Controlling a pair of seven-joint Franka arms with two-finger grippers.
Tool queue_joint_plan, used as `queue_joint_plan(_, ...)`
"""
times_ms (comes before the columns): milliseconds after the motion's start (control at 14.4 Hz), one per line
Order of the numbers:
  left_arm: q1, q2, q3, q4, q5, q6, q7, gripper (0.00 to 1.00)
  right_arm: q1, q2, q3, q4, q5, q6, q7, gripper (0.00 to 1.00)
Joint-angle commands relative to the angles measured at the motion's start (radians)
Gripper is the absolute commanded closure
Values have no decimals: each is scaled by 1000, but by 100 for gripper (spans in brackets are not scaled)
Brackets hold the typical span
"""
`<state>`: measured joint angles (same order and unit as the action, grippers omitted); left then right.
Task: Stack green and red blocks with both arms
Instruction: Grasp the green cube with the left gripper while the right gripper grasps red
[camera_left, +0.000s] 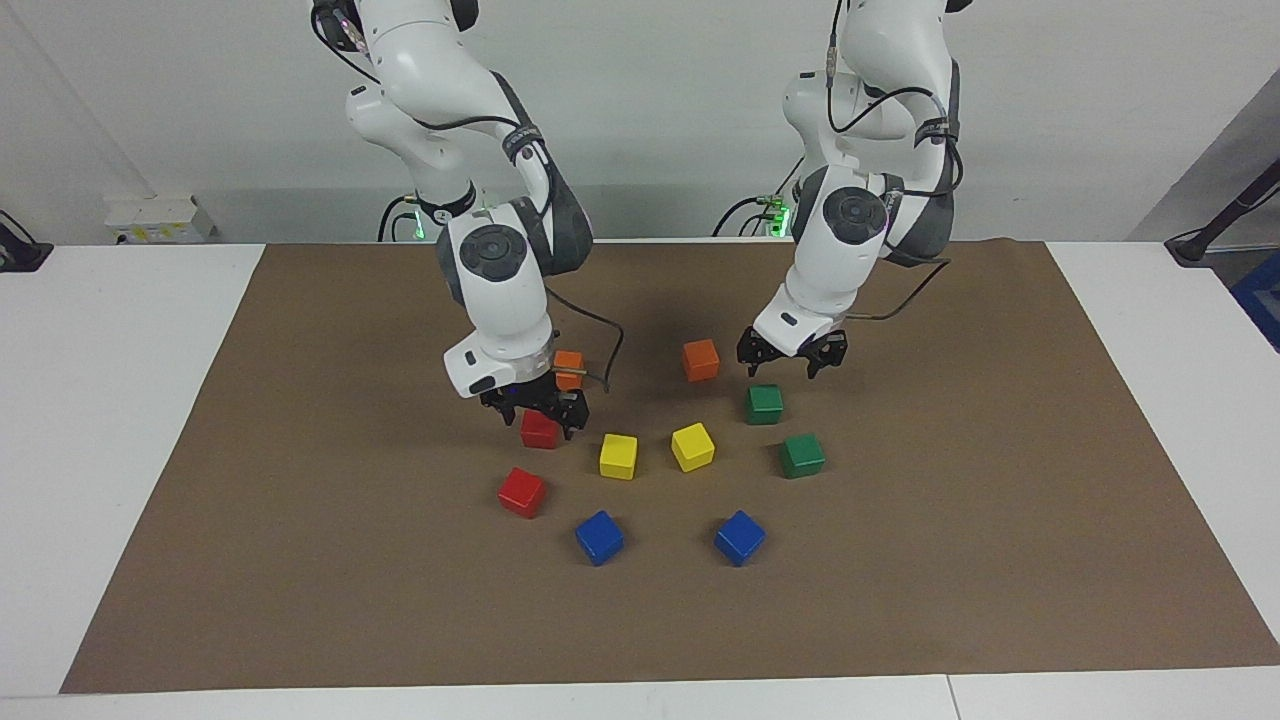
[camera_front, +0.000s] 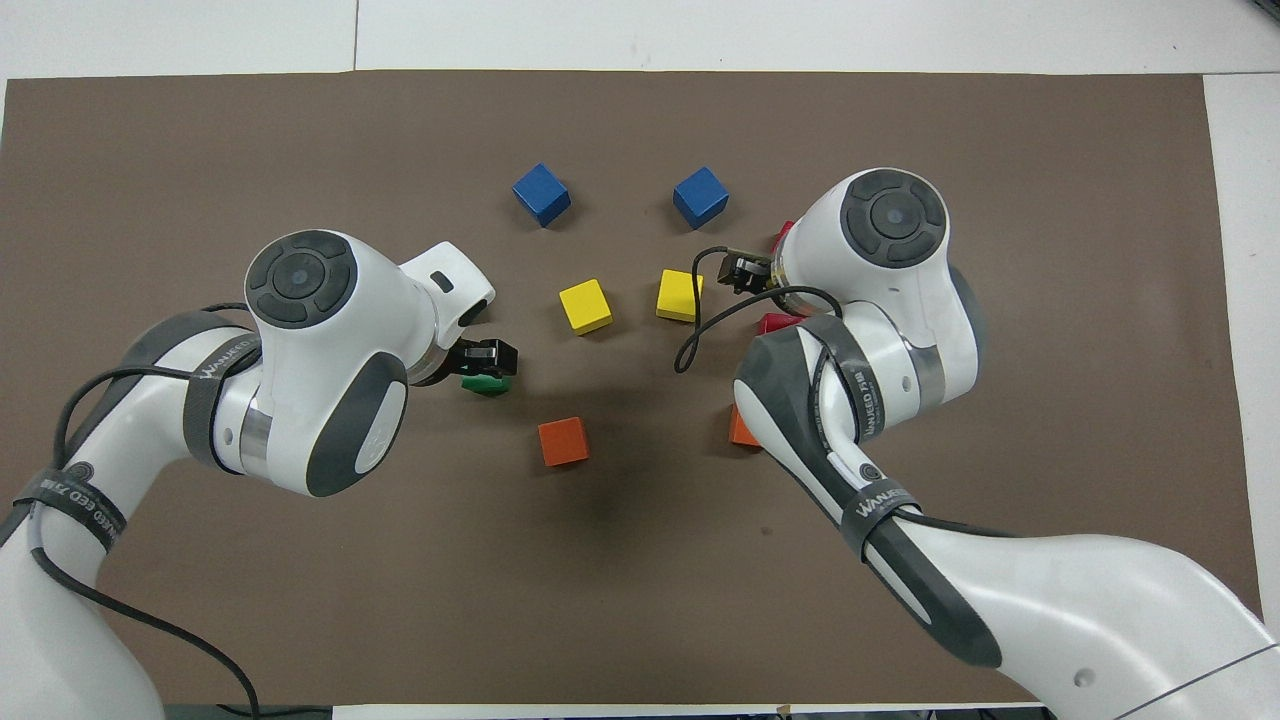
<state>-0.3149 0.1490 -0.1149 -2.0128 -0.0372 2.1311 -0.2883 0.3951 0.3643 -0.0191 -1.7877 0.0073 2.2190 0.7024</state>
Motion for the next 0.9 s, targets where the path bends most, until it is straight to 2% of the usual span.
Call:
queue_joint_plan(0,-18,21,17,-18,-7,52,-2,0,11,-4,-1,-54,11,59,20,1)
queue_joint_plan(208,-29,53,15,-24,-7,88,-18,0,7,-15,-1,-105,11,93,-26,1)
queue_joint_plan(831,-46,121,15,-26,-7,152,-34,0,-2,-18,-1,-111,11,71,-75,0)
